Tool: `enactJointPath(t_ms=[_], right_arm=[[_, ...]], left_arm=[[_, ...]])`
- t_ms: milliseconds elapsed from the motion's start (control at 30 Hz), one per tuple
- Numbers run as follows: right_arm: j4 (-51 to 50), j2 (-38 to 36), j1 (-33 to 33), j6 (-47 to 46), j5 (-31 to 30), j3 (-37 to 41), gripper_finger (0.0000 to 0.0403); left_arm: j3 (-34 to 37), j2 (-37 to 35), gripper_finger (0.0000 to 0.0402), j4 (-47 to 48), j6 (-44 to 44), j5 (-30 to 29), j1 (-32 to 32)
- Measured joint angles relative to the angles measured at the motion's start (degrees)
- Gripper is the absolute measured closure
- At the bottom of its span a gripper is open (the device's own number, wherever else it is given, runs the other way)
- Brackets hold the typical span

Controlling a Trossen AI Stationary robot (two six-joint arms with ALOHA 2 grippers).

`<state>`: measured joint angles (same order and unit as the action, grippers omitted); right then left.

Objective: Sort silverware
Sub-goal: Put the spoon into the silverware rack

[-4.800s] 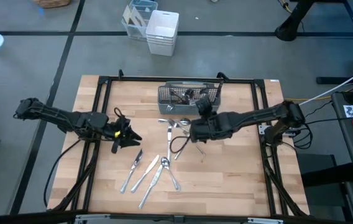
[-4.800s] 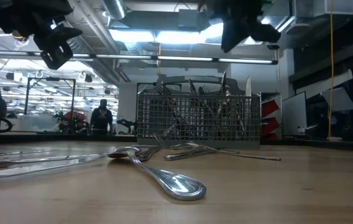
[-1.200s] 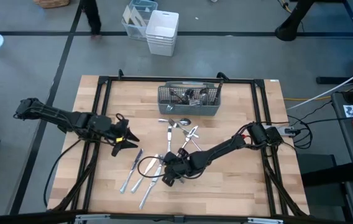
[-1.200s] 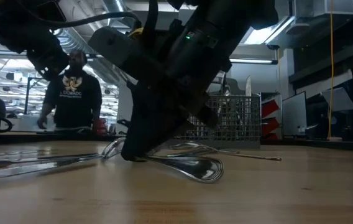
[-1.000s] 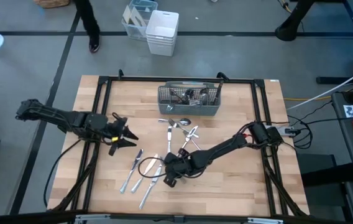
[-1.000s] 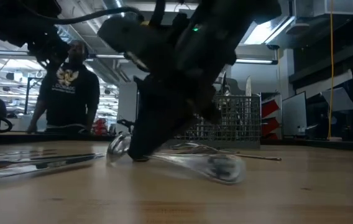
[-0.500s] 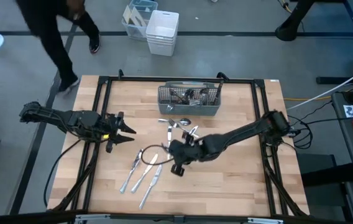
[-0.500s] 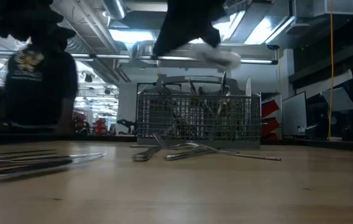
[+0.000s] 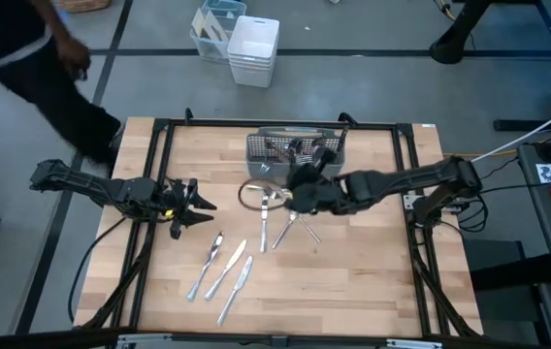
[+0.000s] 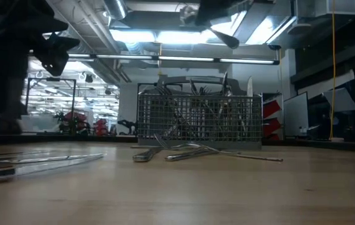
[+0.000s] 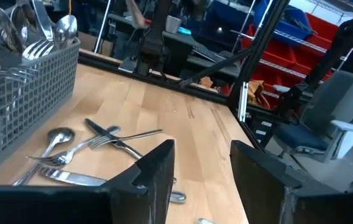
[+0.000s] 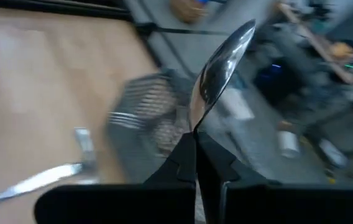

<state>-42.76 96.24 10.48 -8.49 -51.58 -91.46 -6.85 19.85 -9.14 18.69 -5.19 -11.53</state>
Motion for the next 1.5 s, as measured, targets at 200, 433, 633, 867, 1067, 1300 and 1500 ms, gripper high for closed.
enactJointPath(t_ms=[200,433,633,867,1067,1300,1500], right_arm=[[-3.1,-1.8,-4.1,2.2,-3.3,0.0,0.0402],[-6.9,-6.6,-7.4,5.8,-3.3,0.0,0.0402],[-15.7,-14.6,-8.0,2.8,-4.7,1.7,0.0402],[-18.2,-27.9,-7.9,-12.7,-11.9,16.1,0.0402],[9.2,-35.9,-7.9,-9.5,-18.3,37.9,0.0402],[65.8,-34.9,-10.6,15.1,-11.0,58.2,0.0402],[99.1,-29.8,-18.1,27.1,11.6,67.0,0.0402]], left_arm=[[0.0,0.0,0.0251,-0.7,-2.7,-0.5,0.0],[0.0,0.0,0.0251,-0.6,-3.9,-3.7,0.0],[0.0,0.0,0.0251,-0.6,-3.8,-4.5,0.0],[0.0,0.0,0.0251,-0.6,-3.9,-5.8,0.0],[0.0,0.0,0.0251,-0.6,-4.2,-7.5,0.0],[0.0,0.0,0.0251,-0.6,-4.2,-8.1,0.0],[-0.1,0.0,0.0251,-0.6,-4.1,-8.2,0.0]])
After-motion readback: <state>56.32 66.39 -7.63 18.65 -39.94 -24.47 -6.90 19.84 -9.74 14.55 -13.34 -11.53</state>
